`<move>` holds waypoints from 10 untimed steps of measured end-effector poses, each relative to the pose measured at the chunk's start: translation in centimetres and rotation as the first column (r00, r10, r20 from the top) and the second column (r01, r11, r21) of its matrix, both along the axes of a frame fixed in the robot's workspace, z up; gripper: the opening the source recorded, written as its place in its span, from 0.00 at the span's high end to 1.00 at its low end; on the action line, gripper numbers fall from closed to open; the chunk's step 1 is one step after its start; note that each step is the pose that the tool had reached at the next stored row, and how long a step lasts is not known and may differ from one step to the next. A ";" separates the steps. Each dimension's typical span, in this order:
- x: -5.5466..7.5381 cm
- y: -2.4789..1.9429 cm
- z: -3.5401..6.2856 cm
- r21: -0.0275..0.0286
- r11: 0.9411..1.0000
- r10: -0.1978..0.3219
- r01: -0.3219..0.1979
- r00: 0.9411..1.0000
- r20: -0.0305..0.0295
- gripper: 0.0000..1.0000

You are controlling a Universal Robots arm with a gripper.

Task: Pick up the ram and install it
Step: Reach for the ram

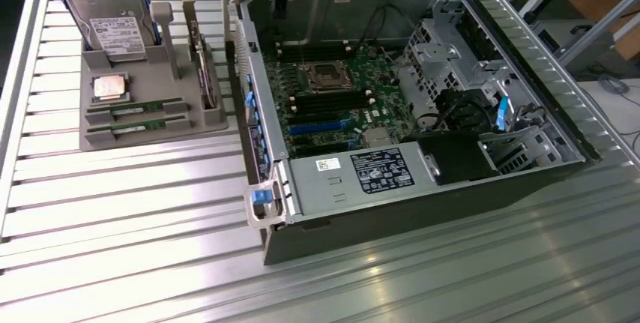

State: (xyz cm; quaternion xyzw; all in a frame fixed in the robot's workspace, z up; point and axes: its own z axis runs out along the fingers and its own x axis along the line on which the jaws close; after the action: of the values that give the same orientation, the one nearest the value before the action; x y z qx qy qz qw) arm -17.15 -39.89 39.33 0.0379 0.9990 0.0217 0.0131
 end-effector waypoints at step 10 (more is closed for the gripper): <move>-0.2 0.00 0.00 0.000 1.000 0.000 0.000 1.000 0.000 0.89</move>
State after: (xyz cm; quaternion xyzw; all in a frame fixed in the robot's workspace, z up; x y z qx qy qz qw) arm -17.39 -39.89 39.33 0.0379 0.9990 0.0217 0.0131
